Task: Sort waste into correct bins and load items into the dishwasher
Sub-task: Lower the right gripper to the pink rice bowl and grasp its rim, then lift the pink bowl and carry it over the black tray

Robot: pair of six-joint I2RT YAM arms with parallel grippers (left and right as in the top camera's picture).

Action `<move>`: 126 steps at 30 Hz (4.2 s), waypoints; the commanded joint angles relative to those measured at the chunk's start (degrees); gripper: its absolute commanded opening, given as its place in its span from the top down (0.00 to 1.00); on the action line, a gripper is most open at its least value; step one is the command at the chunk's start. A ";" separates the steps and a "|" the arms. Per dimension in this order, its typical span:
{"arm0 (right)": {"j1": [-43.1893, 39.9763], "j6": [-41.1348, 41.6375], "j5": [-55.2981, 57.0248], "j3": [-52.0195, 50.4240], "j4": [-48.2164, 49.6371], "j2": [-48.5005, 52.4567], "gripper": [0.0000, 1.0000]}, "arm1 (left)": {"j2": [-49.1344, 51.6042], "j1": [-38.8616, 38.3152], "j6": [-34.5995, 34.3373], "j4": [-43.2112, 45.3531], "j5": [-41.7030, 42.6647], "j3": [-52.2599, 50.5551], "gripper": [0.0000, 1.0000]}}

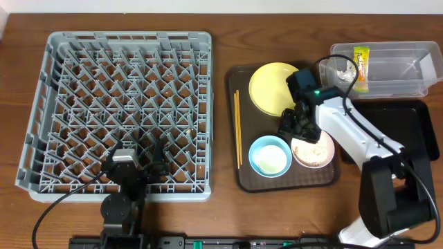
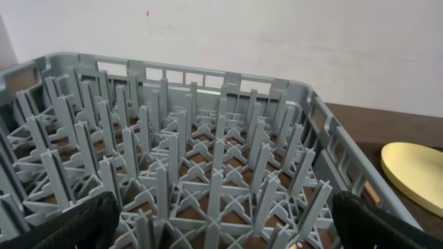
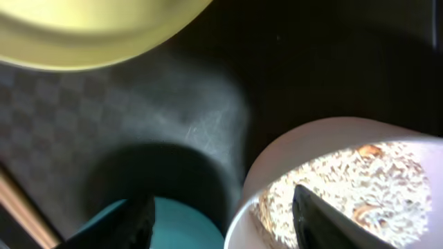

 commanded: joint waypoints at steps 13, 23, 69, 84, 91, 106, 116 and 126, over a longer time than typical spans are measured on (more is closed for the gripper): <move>0.44 5.20 1.60 -0.09 2.01 2.38 0.58 | 0.00 0.31 0.76 -2.25 -1.88 -1.03 0.02; 0.44 6.23 1.57 -0.09 2.03 4.20 0.58 | 0.00 0.31 0.76 -2.25 -1.88 -1.03 0.02; -0.79 -1.64 -2.27 13.51 -9.46 3.04 0.99 | 0.00 0.31 0.76 -2.25 -1.88 -1.03 0.02; -6.49 -16.55 -2.47 28.15 -20.37 -1.51 0.99 | 0.00 0.31 0.76 -2.25 -1.88 -1.03 0.02; -17.07 -26.05 -11.13 28.11 -21.55 -6.97 0.99 | 0.00 0.31 0.76 -2.25 -1.88 -1.03 0.02; -35.69 -39.21 -25.09 20.63 -20.20 -8.41 0.99 | 0.00 0.31 0.76 -2.25 -1.88 -1.03 0.02; -43.54 -47.45 -44.65 9.66 -9.84 -8.41 0.99 | 0.00 0.31 0.76 -2.25 -1.88 -1.03 0.02; -48.33 -61.00 -61.68 1.03 -5.03 -8.41 0.99 | 0.00 0.31 0.76 -2.25 -1.88 -1.03 0.02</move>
